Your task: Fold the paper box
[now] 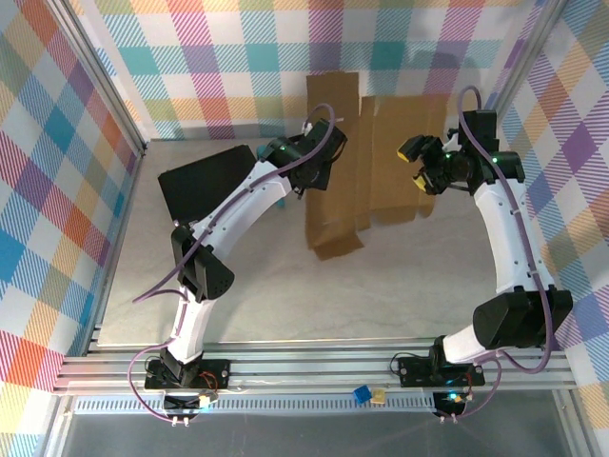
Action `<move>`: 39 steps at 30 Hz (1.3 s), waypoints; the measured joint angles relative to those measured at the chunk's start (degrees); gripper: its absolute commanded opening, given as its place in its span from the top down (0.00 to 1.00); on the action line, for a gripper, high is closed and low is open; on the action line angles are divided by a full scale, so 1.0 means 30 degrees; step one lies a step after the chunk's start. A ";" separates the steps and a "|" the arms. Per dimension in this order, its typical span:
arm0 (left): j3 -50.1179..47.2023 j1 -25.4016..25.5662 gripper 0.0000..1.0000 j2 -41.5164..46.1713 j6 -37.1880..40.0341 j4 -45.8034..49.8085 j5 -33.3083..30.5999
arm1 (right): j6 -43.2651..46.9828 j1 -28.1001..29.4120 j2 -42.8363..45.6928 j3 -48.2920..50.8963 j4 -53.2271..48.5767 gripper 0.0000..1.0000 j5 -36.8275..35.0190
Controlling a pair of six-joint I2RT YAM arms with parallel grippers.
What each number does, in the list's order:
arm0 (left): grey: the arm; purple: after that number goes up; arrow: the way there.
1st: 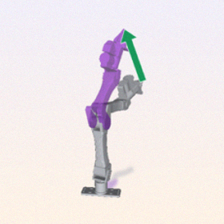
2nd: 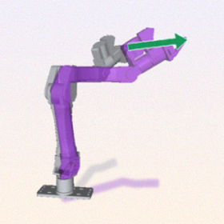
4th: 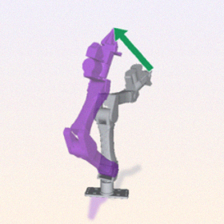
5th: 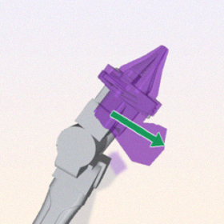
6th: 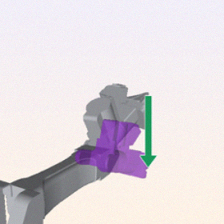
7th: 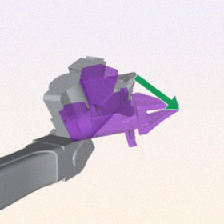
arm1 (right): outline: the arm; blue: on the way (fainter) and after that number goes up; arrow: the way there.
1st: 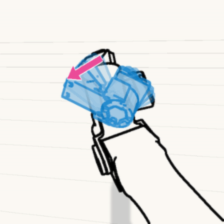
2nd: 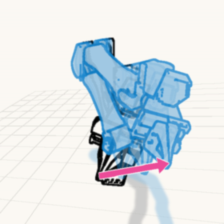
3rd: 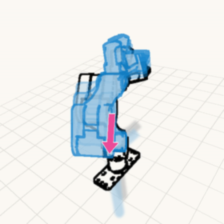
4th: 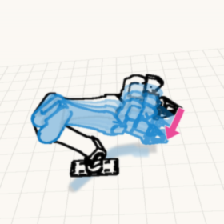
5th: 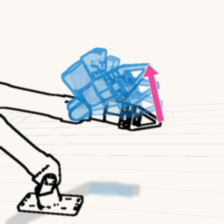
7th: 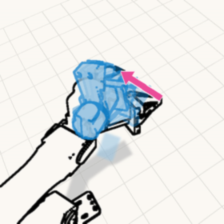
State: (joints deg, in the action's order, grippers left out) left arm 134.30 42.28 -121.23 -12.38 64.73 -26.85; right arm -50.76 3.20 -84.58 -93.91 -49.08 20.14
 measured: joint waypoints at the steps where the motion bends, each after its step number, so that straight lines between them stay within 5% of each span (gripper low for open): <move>1: -0.0117 0.0000 1.00 0.0138 0.1013 -0.0124 -0.0780 | -0.0539 0.0168 0.0000 -0.0087 0.0066 0.30 0.0073; 12: -0.1566 0.0648 1.00 0.1435 0.7825 -0.3322 -0.5931 | -0.6768 0.3636 -0.0423 -0.2754 0.3235 0.25 -0.0357; 18: -0.2215 0.1370 1.00 0.1435 0.9887 -0.4728 -0.7774 | -0.8459 0.3876 -0.1523 -0.5603 0.4109 0.23 -0.0736; 31: -0.3453 0.1938 1.00 0.1435 1.2415 -0.6921 -1.0382 | -0.9398 0.3286 -0.3650 -0.8648 0.1654 0.22 -0.1508; 34: -0.3876 0.1989 1.00 0.1435 1.2750 -0.7220 -1.0601 | -0.9391 0.2222 -0.4073 -0.9704 0.0852 0.30 -0.1435; 39: -0.4306 0.2025 1.00 0.1435 1.3471 -0.7788 -1.1125 | -0.3687 0.0933 -0.5311 -1.3056 0.0510 0.30 -0.1559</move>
State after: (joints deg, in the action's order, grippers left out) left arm 121.38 48.36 -116.92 28.03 41.36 -60.23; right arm -61.82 6.00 -100.51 -133.08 -47.55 15.46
